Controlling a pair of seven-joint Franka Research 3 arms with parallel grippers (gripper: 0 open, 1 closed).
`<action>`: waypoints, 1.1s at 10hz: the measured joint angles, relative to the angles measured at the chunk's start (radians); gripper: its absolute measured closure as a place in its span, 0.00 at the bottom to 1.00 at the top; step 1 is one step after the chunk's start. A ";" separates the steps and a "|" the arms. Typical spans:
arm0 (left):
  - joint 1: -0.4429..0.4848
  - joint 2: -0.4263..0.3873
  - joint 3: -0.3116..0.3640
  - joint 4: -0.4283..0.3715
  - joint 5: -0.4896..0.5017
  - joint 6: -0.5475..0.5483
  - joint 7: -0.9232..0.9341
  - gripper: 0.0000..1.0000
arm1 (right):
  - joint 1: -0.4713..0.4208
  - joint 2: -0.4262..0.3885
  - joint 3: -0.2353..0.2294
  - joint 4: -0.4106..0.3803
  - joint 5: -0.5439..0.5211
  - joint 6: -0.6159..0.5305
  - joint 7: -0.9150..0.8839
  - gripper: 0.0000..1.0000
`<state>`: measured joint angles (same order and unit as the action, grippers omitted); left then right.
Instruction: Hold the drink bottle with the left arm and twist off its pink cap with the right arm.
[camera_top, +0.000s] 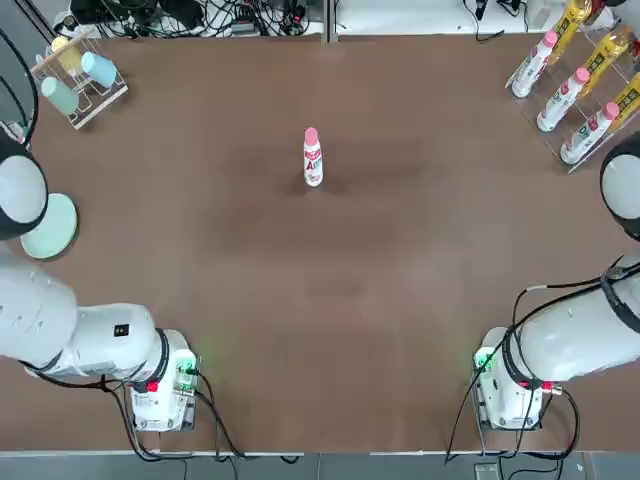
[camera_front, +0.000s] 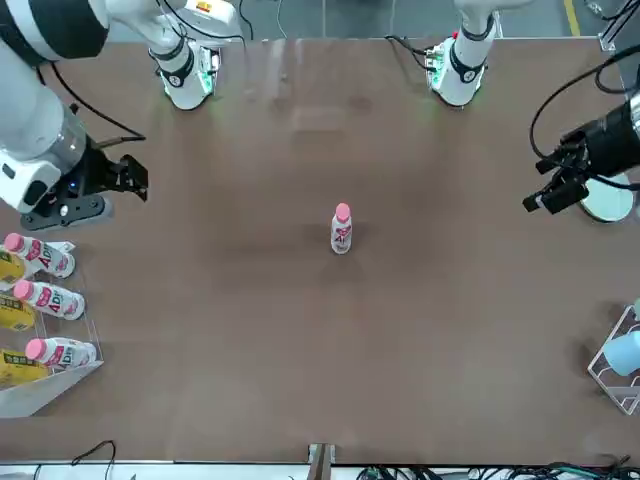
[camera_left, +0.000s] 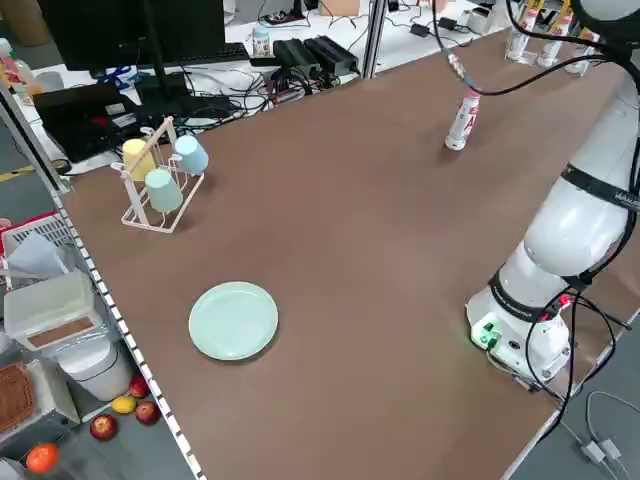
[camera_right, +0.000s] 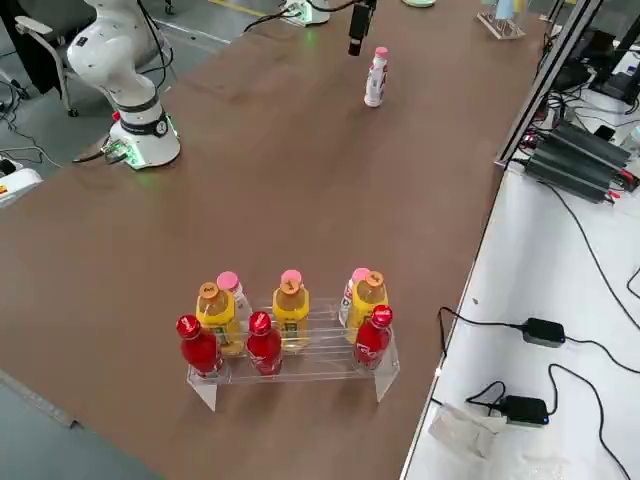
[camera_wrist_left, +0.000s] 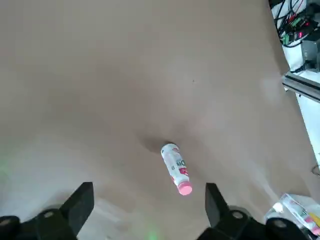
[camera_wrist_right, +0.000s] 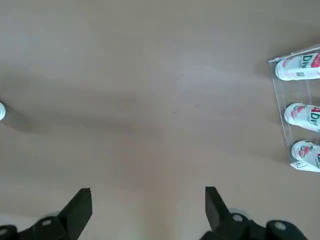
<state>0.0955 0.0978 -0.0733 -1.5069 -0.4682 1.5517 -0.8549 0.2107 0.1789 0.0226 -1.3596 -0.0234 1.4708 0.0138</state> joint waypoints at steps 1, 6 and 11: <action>0.009 0.026 0.000 -0.003 -0.040 0.017 0.026 0.02 | 0.012 0.005 0.000 0.000 0.000 -0.001 0.000 0.00; 0.028 0.122 0.000 -0.018 -0.213 0.059 0.128 0.02 | 0.045 0.032 0.000 0.000 0.000 -0.001 -0.001 0.00; 0.034 0.222 -0.011 -0.072 -0.398 0.056 0.091 0.03 | 0.110 0.063 0.001 -0.018 0.000 0.001 -0.002 0.00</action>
<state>0.1290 0.3199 -0.0840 -1.5786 -0.8664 1.6080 -0.7636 0.3207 0.2420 0.0239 -1.3780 -0.0234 1.4721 0.0123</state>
